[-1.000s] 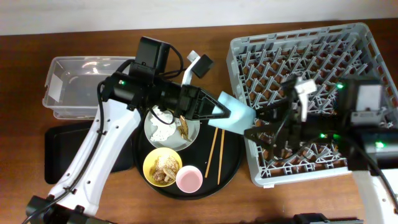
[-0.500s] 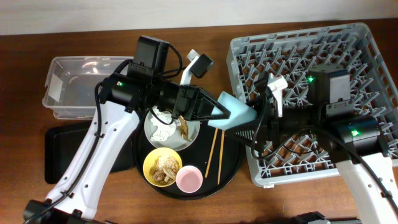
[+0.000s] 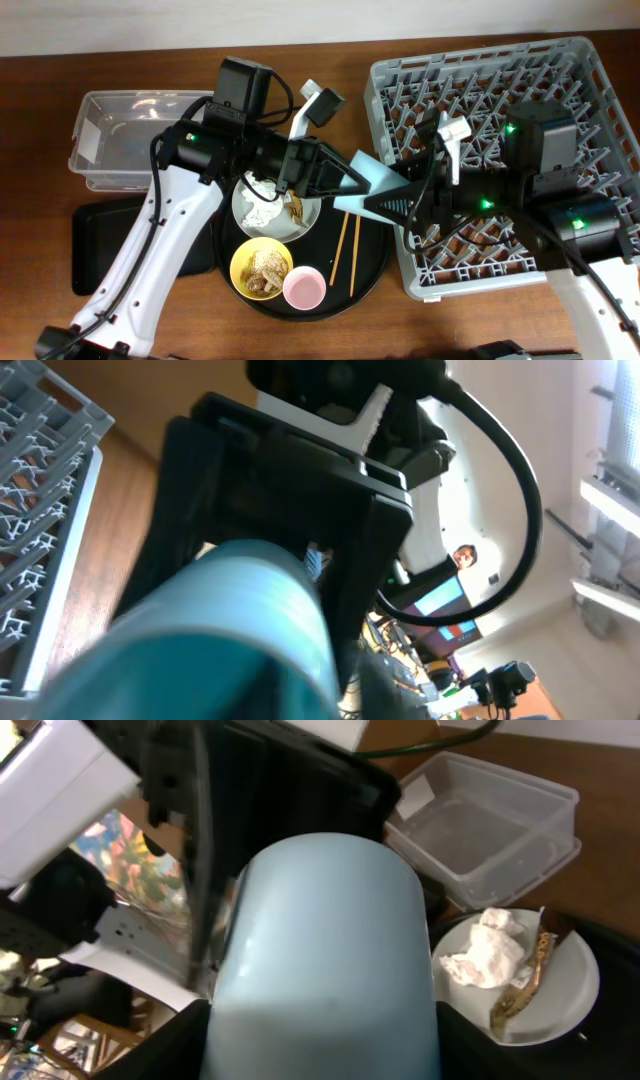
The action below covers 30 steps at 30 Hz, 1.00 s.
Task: Sort waste into correct bins and load items into the dishwasher rack
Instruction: 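Hand the blue cup from the left gripper to the right gripper, then place the blue cup upside down in the dish rack with right gripper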
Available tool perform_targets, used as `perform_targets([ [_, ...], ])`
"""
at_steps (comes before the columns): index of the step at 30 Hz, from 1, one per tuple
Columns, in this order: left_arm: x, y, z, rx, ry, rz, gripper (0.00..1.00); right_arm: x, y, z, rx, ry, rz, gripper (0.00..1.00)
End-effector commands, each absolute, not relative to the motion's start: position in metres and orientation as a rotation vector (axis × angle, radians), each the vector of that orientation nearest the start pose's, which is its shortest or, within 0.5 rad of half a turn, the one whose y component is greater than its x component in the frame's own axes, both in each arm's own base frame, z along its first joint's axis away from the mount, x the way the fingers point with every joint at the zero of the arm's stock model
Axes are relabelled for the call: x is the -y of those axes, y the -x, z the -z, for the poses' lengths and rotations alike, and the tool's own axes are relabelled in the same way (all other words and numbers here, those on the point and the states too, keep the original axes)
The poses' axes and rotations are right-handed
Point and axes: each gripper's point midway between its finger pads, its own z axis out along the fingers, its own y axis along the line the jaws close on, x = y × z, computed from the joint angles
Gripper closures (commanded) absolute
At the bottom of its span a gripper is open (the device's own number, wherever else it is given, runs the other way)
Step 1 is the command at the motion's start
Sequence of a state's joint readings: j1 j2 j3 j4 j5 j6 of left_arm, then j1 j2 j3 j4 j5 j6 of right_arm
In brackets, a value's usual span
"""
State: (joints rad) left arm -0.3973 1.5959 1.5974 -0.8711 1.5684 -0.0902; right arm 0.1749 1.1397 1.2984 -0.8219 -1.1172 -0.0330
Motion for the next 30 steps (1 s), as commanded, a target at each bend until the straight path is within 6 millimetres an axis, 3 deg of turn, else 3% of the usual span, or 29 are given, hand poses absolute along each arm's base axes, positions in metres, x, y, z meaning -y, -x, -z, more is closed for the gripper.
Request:
perform_targets([
  [1, 0.285, -0.239, -0.372, -1.923, -0.996, 1.988, 0.26, -0.188, -0.215, -0.377, -1.884, 0.781, -1.258, 0.52],
  [3, 0.286, -0.248, -0.362, -1.978, -0.967, 1.902, 0.06, -0.166, -0.222, -0.371, -1.968, 0.636, -1.146, 0.53],
  [5, 0.284, -0.255, -0.358, -2.004, -0.942, 1.856, 0.01, -0.140, -0.228, -0.360, -2.059, 0.473, -1.026, 0.52],
  [7, 0.279, -0.263, -0.355, -2.021, -0.913, 1.821, 0.01, -0.109, -0.227, -0.345, -2.151, 0.299, -0.878, 0.52],
  [10, 0.276, -0.267, -0.354, -2.028, -0.896, 1.805, 0.01, -0.055, -0.218, -0.305, -2.358, -0.001, -0.583, 0.52],
  [13, 0.276, -0.271, -0.350, -2.050, -0.885, 1.767, 0.01, -0.014, -0.194, -0.267, -2.567, -0.284, -0.327, 0.47],
  [15, 0.276, -0.273, -0.347, -2.066, -0.875, 1.740, 0.01, -0.006, -0.181, -0.254, -2.657, -0.364, -0.268, 0.47],
  [18, 0.276, -0.276, -0.343, -2.084, -0.865, 1.711, 0.01, 0.000, -0.177, -0.240, -2.750, -0.401, -0.224, 0.47],
  [23, 0.275, -0.275, -0.342, -2.093, -0.859, 1.713, 0.01, 0.019, -0.192, -0.215, -2.879, -0.501, -0.094, 0.48],
  [30, 0.274, -0.273, -0.340, -2.116, -0.850, 1.721, 0.01, 0.009, -0.226, -0.173, -3.066, -0.471, -0.160, 0.48],
])
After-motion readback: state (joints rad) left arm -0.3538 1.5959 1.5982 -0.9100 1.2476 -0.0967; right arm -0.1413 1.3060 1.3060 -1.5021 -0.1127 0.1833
